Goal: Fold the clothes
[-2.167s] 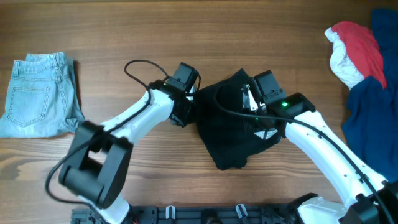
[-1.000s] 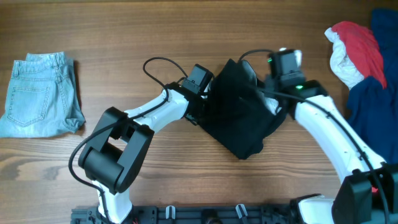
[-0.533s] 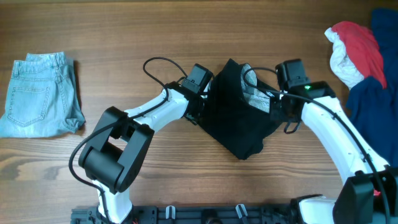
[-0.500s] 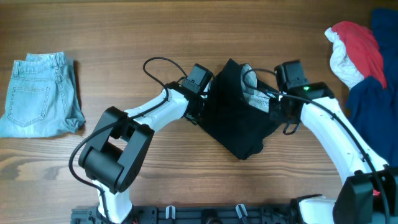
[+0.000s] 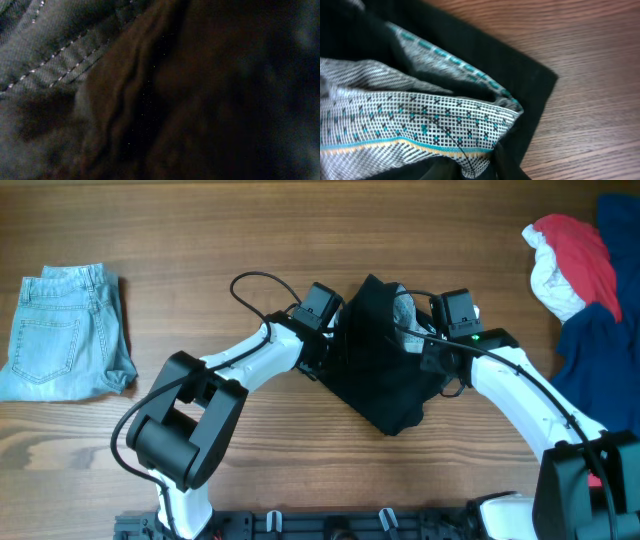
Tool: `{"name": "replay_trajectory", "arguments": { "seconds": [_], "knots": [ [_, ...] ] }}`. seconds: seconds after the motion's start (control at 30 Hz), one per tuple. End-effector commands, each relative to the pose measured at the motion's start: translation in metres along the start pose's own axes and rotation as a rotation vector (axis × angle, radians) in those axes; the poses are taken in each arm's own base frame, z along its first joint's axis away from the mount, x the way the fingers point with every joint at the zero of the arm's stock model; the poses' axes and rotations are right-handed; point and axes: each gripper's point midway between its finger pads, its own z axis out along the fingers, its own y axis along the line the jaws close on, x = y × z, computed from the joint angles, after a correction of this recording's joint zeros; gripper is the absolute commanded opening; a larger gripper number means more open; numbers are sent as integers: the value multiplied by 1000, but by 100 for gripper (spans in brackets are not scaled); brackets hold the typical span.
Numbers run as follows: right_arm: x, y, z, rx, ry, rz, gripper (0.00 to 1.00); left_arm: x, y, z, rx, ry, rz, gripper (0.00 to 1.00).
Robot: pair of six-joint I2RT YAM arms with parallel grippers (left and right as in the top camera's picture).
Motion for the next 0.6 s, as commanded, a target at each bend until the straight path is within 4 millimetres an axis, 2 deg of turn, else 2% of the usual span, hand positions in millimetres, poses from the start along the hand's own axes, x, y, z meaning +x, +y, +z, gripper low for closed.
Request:
{"name": "replay_trajectory", "arguments": {
  "seconds": [0.0, 0.1, 0.2, 0.3, 0.4, 0.57],
  "knots": [
    [-8, -16, 4, 97, -51, 93, 11, 25, 48, 30, -148, 80, -44, 27],
    [-18, -27, 2, 169, -101, 39, 7, 26, 48, 30, -150, 82, -45, 27],
    [-36, -37, -3, 239, -183, -17, 4, 26, 49, 30, -153, 80, -45, 27],
    [-50, -39, -4, 230, -239, 65, 4, 26, 49, 29, -155, 83, -46, 27],
    [-61, -31, -3, 159, -275, 132, 5, 27, 54, 29, -178, 81, -48, 25],
    [-91, -17, -10, 78, -393, 188, 5, 30, 57, 28, -193, 90, -52, 24]
  ]
}}
